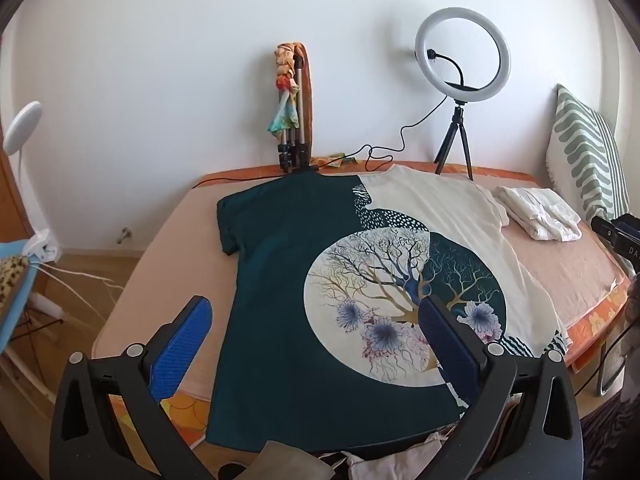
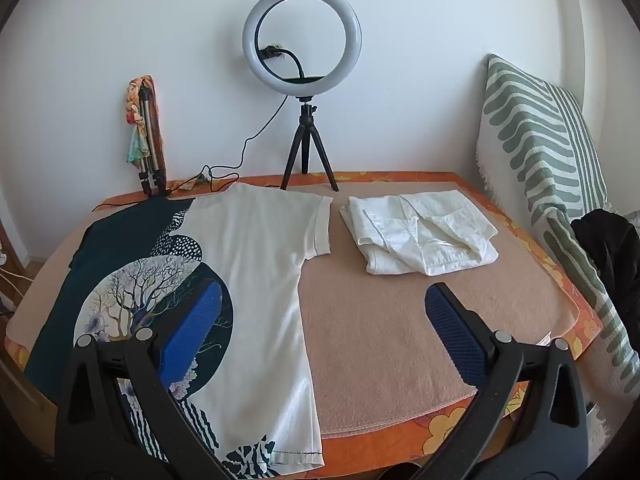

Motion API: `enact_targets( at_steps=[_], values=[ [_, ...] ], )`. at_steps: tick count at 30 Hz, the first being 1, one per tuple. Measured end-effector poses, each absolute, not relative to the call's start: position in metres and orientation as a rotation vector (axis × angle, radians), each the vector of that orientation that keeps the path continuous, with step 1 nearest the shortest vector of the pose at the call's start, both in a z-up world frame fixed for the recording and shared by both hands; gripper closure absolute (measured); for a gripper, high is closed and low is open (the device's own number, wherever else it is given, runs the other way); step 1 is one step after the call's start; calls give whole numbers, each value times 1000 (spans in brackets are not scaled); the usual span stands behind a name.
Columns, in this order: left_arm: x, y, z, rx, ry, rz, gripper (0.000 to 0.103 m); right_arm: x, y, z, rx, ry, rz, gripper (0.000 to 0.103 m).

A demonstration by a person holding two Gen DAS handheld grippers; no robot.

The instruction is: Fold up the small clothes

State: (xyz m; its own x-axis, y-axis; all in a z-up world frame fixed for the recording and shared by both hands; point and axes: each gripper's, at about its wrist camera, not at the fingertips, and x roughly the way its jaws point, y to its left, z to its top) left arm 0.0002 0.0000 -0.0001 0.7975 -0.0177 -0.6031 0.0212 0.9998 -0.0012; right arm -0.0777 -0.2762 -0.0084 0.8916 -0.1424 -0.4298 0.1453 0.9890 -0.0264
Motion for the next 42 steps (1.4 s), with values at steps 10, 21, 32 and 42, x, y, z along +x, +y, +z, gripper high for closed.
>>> enact_targets(
  at_steps=[10, 21, 32, 42],
  values=[
    [0, 7, 4, -8, 619, 11, 1, -69, -276, -7, 3, 449, -151, 0],
    [-3, 9, 7, -13, 601, 14, 1, -72, -274, -8, -2, 437, -148, 0],
    [-3, 9, 8, -14, 594, 21, 1, -70, -272, -10, 4, 439, -145, 0],
    [-5, 9, 8, -14, 590, 22, 1, -70, -273, -10, 5, 441, -143, 0]
  ],
)
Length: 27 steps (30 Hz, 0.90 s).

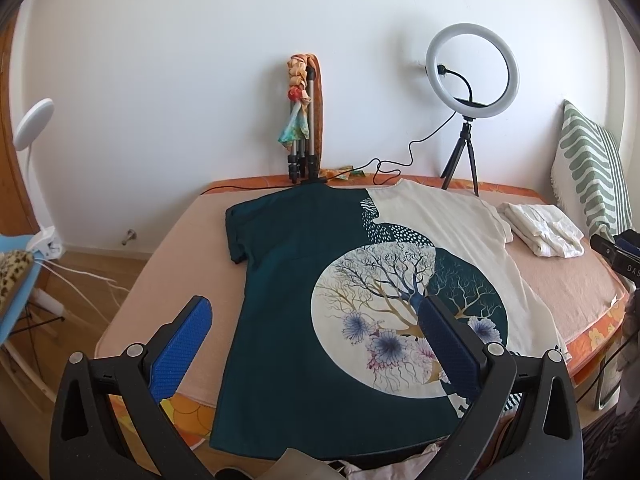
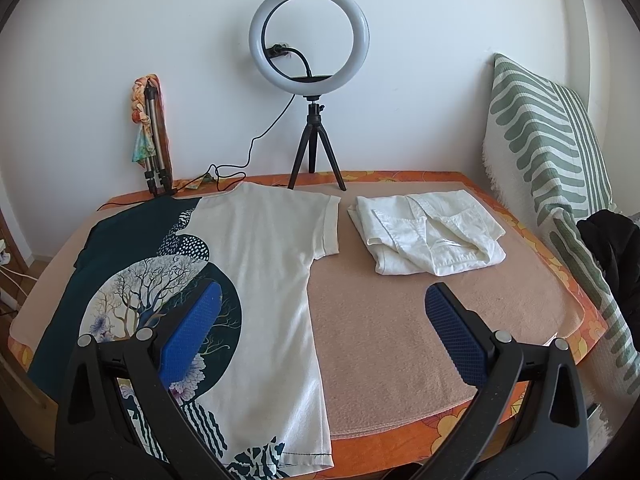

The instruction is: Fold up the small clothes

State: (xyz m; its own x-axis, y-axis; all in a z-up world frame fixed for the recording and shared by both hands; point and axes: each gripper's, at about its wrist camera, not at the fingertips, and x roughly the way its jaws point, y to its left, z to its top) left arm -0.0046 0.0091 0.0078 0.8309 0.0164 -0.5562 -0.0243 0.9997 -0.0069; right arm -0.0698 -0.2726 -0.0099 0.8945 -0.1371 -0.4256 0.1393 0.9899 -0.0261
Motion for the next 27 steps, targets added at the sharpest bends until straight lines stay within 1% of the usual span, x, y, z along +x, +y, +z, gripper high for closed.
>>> enact_targets(
  at_steps=[27],
  values=[
    [-5, 9, 10, -15, 584, 27, 1, -69, -273, -10, 8, 444, -141, 0]
  ],
)
